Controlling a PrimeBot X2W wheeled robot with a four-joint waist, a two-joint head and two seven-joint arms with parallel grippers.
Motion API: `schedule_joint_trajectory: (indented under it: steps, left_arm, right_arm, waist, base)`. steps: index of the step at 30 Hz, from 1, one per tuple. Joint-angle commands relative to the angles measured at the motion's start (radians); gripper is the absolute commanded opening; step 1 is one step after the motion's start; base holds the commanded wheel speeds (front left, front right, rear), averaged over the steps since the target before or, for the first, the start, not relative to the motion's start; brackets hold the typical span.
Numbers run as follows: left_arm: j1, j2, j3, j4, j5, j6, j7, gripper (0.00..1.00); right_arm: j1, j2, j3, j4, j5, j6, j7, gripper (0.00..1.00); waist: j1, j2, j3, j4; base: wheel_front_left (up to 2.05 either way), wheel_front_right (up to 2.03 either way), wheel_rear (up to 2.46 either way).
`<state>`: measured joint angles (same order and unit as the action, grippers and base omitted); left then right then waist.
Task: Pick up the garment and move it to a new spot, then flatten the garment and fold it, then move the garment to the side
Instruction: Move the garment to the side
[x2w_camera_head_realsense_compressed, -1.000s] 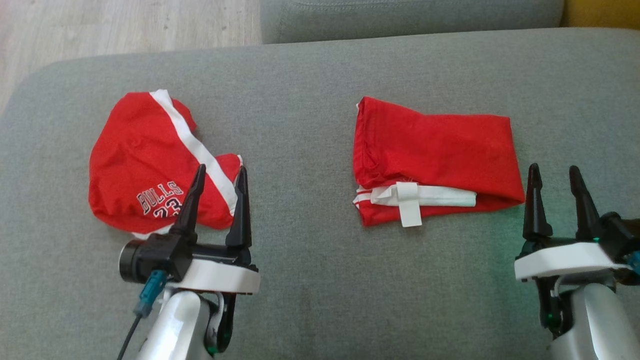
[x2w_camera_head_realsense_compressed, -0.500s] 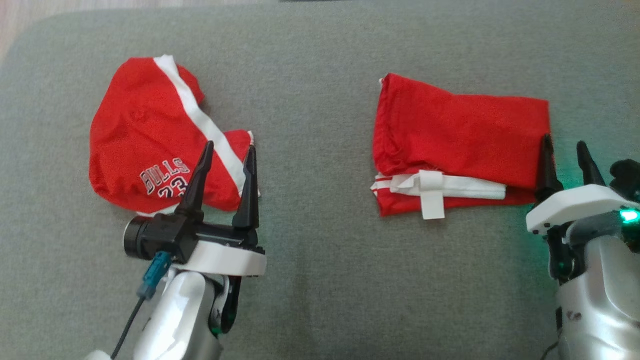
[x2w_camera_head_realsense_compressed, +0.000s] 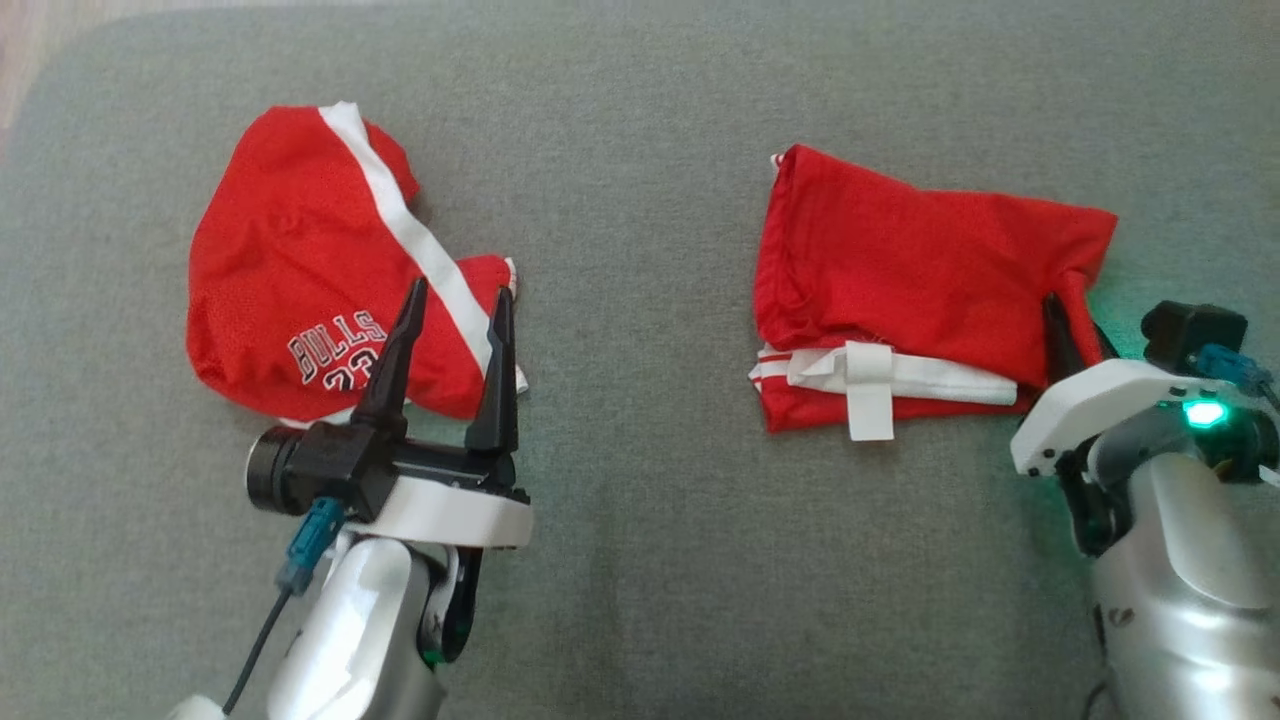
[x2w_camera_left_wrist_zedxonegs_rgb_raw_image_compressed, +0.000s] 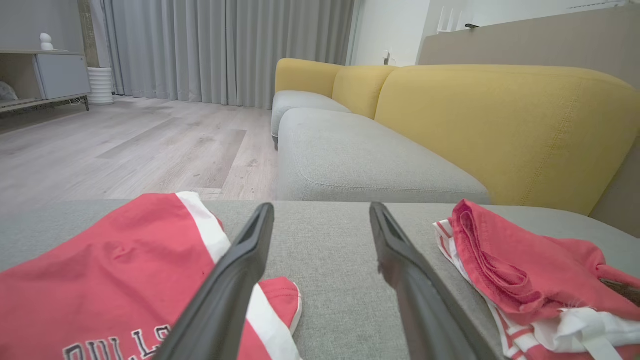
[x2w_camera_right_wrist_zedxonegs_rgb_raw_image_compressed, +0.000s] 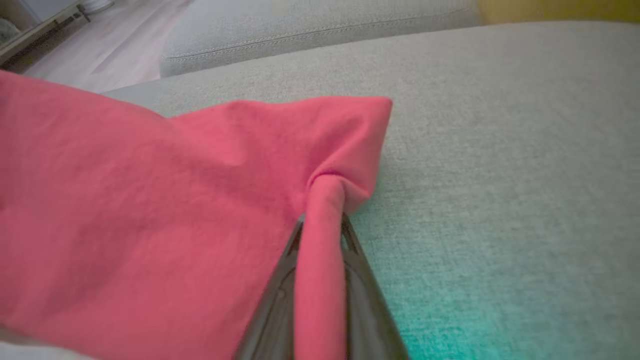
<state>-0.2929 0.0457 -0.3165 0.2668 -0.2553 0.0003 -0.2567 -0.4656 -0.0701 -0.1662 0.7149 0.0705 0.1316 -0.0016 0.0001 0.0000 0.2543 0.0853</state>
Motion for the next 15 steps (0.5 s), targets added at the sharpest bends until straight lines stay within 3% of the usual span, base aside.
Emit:
schedule_joint_trajectory:
  steps: [1,7,15]
  left_arm:
    - [-0.033,0.004,0.033,-0.031,0.0,0.006,-0.005,1.0]
    - [-0.026,0.004,0.039,-0.039,-0.003,0.009,-0.005,1.0]
    - [-0.037,0.004,0.035,-0.048,-0.004,0.007,-0.005,1.0]
  right_arm:
    - [-0.015,-0.028,0.038,-0.026,-0.024,-0.001,-0.012,0.0]
    - [-0.024,-0.131,0.118,-0.082,-0.055,-0.001,-0.008,0.0]
    - [-0.03,-0.411,0.156,-0.125,-0.048,-0.001,0.033,0.0]
  waist:
    - [-0.0001,0.0,-0.015,-0.012]
    - [-0.0001,0.0,-0.029,-0.035]
    - [-0.0001,0.0,0.006,-0.04]
  base:
    - [0.0,0.0,0.0]
    - [0.0,0.0,0.0]
    - [0.0,0.0,0.0]
